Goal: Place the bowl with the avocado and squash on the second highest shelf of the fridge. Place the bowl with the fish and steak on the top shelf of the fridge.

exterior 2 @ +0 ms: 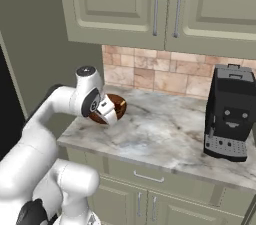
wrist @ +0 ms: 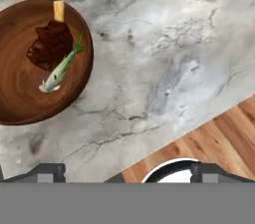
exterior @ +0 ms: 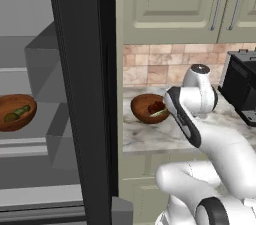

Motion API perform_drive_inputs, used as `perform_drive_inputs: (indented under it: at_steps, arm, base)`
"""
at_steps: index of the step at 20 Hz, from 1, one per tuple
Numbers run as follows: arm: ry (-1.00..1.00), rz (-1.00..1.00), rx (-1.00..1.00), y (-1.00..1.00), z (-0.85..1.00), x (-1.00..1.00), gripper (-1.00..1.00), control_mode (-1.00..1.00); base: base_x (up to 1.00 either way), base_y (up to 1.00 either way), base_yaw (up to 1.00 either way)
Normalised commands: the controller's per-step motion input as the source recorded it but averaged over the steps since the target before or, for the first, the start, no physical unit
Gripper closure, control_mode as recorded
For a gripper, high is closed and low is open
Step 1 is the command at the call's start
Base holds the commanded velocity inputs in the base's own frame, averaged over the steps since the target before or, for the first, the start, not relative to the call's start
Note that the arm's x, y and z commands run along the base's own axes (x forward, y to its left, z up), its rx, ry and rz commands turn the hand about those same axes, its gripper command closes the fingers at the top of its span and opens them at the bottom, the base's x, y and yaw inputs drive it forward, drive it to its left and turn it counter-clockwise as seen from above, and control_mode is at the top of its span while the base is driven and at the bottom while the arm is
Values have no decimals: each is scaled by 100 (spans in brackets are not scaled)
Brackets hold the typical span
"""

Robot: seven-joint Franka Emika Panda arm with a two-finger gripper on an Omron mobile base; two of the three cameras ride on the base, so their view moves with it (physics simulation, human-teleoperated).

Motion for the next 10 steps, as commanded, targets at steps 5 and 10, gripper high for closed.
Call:
perform_drive_inputs:
  at_steps: [5,10]
  arm:
    - [4,2,0,0,-43,75,-100,-100]
    - [2,2,0,0,-88,31,-100,-100]
  base:
    - [0,0,0]
    - [0,0,0]
